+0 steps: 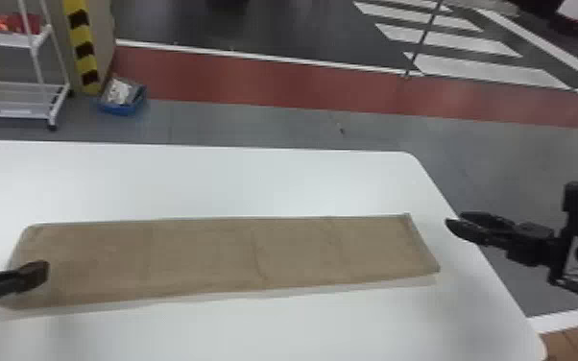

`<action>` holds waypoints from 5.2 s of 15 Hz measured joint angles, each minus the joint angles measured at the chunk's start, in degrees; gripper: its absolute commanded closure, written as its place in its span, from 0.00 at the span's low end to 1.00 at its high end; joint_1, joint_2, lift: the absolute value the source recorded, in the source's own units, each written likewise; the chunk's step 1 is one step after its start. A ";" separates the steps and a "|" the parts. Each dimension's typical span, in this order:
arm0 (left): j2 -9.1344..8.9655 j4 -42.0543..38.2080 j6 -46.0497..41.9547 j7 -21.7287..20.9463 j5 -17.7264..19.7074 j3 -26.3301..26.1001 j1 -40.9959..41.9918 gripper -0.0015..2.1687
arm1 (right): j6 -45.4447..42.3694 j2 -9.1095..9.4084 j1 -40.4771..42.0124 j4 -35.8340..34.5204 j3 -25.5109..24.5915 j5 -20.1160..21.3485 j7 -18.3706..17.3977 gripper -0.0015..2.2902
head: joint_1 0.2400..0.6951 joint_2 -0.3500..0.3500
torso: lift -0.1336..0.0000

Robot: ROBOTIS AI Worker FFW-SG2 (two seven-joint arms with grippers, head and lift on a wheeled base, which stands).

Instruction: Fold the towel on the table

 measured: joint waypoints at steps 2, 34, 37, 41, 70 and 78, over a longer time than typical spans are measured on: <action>0.01 0.91 0.00 -0.15 -0.02 0.05 0.00 0.12 | -0.21 0.04 0.55 -0.38 -0.15 -0.14 0.01 0.19 | 1.00 0.12 | 0.07; -0.14 2.04 4.21 -2.07 5.76 1.41 -4.20 0.79 | 0.80 3.17 3.13 -6.81 0.22 -0.56 -0.35 0.19 | 1.00 0.15 | 0.07; -0.10 -1.19 5.54 -1.94 13.08 4.80 -4.24 0.79 | 3.24 5.99 4.68 -11.62 -0.43 -1.62 -0.43 0.19 | 1.00 0.18 | 0.07; -0.29 -4.88 10.54 -0.21 19.41 5.09 -6.64 0.79 | 4.45 11.35 5.73 -15.94 1.06 -0.61 -2.12 0.55 | 1.00 0.21 | 0.07; -2.73 -3.40 14.59 4.07 25.60 -6.68 -17.63 0.79 | 18.47 26.65 2.20 -22.26 34.22 14.06 -15.75 0.69 | 1.00 0.52 | 0.07; -2.53 -3.64 14.59 3.53 26.46 -6.12 -16.32 0.79 | 19.71 26.23 5.88 -29.17 25.86 11.28 -15.19 0.69 | 1.00 0.43 | 0.07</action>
